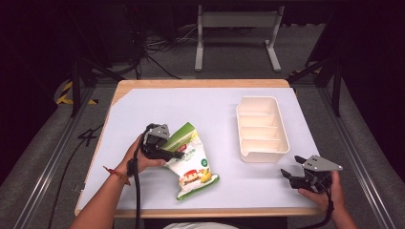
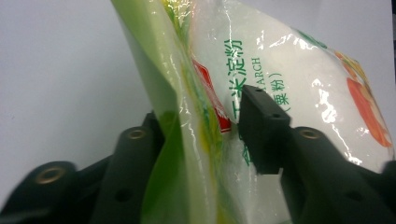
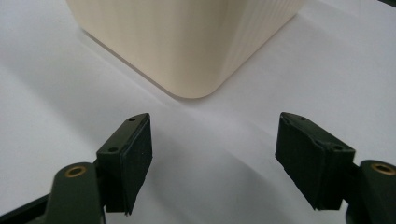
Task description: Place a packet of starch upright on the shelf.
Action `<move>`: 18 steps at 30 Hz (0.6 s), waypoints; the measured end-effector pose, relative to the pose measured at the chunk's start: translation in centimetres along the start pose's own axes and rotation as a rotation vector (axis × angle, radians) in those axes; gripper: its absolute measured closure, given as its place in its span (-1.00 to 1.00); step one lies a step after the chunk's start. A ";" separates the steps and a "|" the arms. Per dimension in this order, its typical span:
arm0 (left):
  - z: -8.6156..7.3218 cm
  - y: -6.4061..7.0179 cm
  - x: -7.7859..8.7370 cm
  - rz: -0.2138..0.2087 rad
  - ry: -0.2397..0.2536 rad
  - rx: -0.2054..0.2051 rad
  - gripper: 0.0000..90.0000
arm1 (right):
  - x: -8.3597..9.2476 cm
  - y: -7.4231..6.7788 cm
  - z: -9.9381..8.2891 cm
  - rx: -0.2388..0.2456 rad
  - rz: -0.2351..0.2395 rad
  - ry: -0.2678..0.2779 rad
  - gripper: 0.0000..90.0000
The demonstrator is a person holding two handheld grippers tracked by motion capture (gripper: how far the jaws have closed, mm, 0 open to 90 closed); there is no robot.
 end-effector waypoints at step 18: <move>0.6 0.6 0.0 0.154 0.083 -0.036 0.99 | 0.2 0.2 0.1 -0.007 -0.004 0.014 -0.40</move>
Point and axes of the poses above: each handheld gripper's, and its own axes: x roughly backward along the jaws, z roughly out of its top, y roughly to its right, the point moved 10 cm from there along -x, roughly forward along the jaws
